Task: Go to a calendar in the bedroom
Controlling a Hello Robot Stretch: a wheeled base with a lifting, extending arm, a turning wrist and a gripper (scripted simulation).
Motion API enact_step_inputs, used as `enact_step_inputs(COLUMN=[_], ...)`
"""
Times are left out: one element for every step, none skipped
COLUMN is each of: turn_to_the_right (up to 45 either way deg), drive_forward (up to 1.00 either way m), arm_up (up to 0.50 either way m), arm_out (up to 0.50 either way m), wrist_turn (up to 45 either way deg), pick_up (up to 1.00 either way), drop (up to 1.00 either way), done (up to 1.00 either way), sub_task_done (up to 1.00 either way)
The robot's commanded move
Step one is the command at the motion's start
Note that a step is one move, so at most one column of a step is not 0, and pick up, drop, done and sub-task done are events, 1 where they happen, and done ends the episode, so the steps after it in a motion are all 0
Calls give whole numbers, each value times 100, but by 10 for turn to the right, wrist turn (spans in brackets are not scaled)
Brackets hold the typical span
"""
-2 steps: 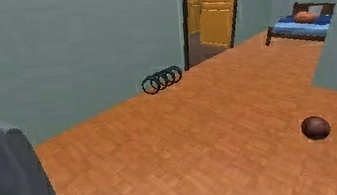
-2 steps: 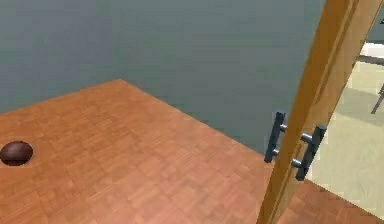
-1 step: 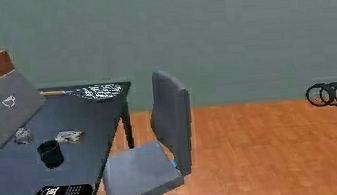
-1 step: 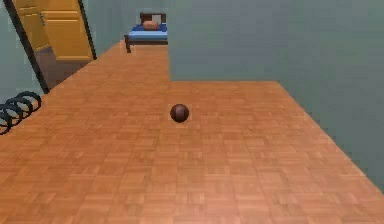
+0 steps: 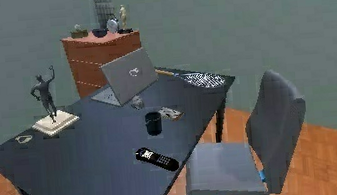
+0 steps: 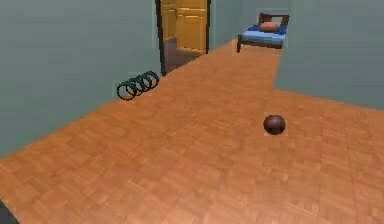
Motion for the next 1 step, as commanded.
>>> enact_step_inputs(turn_to_the_right=[0], drive_forward=[0], arm_up=[0], arm_out=[0], wrist_turn=[0], pick_up=[0], drop=[0], done=[100], sub_task_done=[0])
